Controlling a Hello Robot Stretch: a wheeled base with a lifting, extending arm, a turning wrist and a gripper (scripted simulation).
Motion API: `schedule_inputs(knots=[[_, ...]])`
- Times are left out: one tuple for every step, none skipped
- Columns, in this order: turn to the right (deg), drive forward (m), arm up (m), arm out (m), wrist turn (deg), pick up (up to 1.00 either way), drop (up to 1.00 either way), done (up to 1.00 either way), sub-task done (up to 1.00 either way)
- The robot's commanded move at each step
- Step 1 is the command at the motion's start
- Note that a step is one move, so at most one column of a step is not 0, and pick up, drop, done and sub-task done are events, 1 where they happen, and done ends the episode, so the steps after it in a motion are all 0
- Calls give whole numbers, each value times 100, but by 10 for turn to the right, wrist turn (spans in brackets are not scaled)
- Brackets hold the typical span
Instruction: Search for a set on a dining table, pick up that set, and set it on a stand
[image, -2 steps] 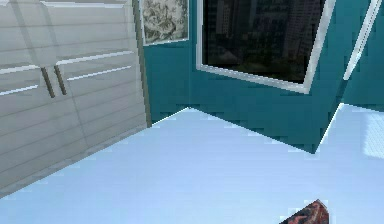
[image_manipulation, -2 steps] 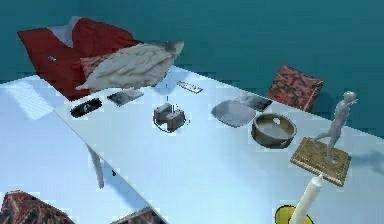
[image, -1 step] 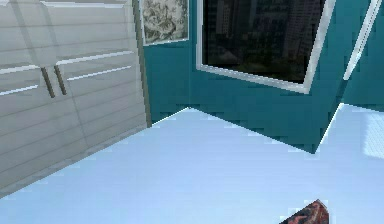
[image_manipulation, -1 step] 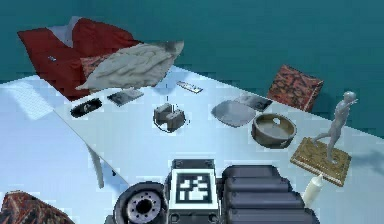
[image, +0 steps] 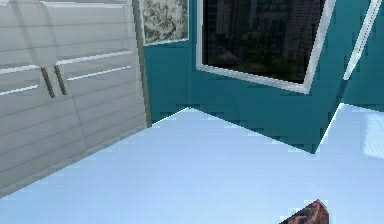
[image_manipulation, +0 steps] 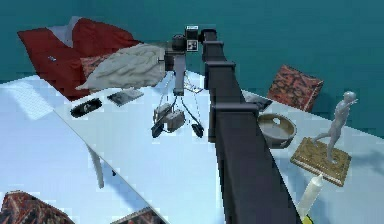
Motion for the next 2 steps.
schedule_inputs(knots=[[0, 0, 0, 0, 450, 0, 0, 0, 0], [0, 0, 0, 0, 450, 0, 0, 0, 0]])
